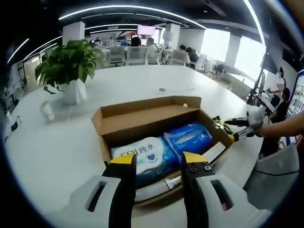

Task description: Operate the shoe box by opening the lid, removing the specified soft item, and placing it in the target area until the item is outside and the box remains undamaged.

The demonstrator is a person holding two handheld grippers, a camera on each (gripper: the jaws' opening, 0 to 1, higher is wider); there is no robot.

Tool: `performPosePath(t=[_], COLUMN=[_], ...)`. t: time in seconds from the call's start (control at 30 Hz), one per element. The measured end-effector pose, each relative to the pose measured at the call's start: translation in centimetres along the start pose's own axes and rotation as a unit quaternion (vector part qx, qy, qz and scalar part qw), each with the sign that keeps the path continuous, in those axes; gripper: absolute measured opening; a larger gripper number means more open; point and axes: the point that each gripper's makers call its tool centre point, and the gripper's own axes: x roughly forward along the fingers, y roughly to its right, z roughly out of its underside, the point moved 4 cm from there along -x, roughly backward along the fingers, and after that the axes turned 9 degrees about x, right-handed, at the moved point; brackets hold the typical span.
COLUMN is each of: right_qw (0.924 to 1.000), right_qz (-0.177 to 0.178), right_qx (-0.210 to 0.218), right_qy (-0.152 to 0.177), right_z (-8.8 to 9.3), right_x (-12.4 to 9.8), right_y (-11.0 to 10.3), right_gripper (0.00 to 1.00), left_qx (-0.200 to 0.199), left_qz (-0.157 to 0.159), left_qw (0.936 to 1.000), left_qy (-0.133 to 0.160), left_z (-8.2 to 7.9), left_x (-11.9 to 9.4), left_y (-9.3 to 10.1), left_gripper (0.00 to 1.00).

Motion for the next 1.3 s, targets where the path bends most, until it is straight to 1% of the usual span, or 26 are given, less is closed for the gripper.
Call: performPosePath(t=[0.2,0.37,0.77,0.93,1.17,1.3], right_qw=[0.9999,0.9999,0.9990,0.9987,0.9987,0.9988], right_qz=[-0.007,-0.006,-0.029,-0.029,-0.032,-0.032], right_qx=[-0.008,-0.013,-0.033,-0.039,-0.037,-0.036], right_qy=[-0.003,-0.007,-0.011,-0.018,-0.012,-0.004], right_z=[-0.5,-0.7,-1.0,-1.3,-1.8,-2.3], right_x=[0.4,0.6,0.8,1.0,0.5,-0.1], right_y=[0.0,0.4,0.8,1.2,0.9,0.8], right_gripper=[0.78,0.78,0.76,0.74,0.75,0.76], left_qx=[-0.004,-0.002,0.005,0.008,0.017,0.036], left_qz=[-0.006,-0.009,-0.005,-0.004,-0.001,0.009], left_qw=[1.0000,0.9999,1.0000,1.0000,0.9998,0.9992], left_qy=[0.004,0.005,0.000,-0.001,-0.005,-0.014], left_z=[0.0,-0.1,0.0,0.0,0.1,0.3], left_x=[-0.2,-0.3,-0.1,0.0,0.4,0.6], left_y=[-0.5,-0.9,-1.1,-1.3,-1.6,-1.7], left_gripper=[0.37,0.37,0.37,0.37,0.37,0.38])
